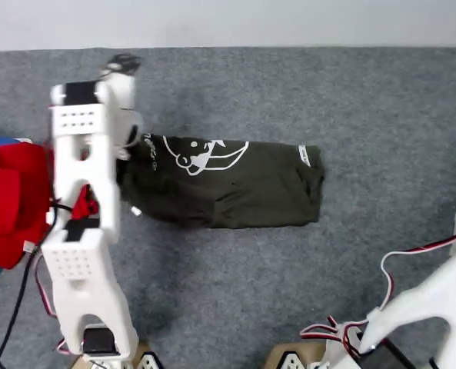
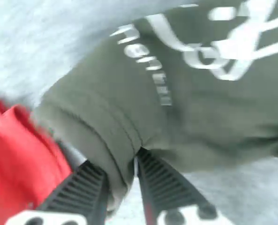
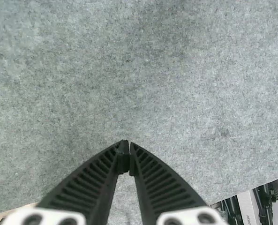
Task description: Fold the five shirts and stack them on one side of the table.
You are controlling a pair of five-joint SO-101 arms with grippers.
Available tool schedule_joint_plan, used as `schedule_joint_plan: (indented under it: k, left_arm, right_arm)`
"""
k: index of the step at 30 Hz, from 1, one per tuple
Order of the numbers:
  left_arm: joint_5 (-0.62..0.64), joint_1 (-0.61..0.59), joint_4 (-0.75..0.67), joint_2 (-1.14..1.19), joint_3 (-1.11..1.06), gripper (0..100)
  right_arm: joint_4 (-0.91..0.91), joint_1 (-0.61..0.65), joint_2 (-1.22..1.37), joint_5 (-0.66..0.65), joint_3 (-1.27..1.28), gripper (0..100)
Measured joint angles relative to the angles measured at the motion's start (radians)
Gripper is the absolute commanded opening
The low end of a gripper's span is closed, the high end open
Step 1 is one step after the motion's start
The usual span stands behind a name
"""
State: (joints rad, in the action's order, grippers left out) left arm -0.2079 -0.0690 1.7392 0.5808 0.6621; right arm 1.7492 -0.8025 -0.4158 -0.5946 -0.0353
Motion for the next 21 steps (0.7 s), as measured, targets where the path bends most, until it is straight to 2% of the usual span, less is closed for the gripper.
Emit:
schedule_joint_plan:
  k: [9, 15, 21]
  left_arm:
    - [-0.003, 0.328, 0.002, -0.207, -0.094, 0]
    - [0.038, 0.474, 0.002, -0.184, -0.035, 0]
    - [0.055, 0.551, 0.002, -0.038, 0.112, 0]
  right_arm:
    - [0.000, 0.000, 0.000, 0.000, 0.000, 0.9]
    - [0.000, 0.000, 0.000, 0.000, 0.000, 0.9]
    - [0.000, 0.000, 0.000, 0.000, 0.000, 0.9]
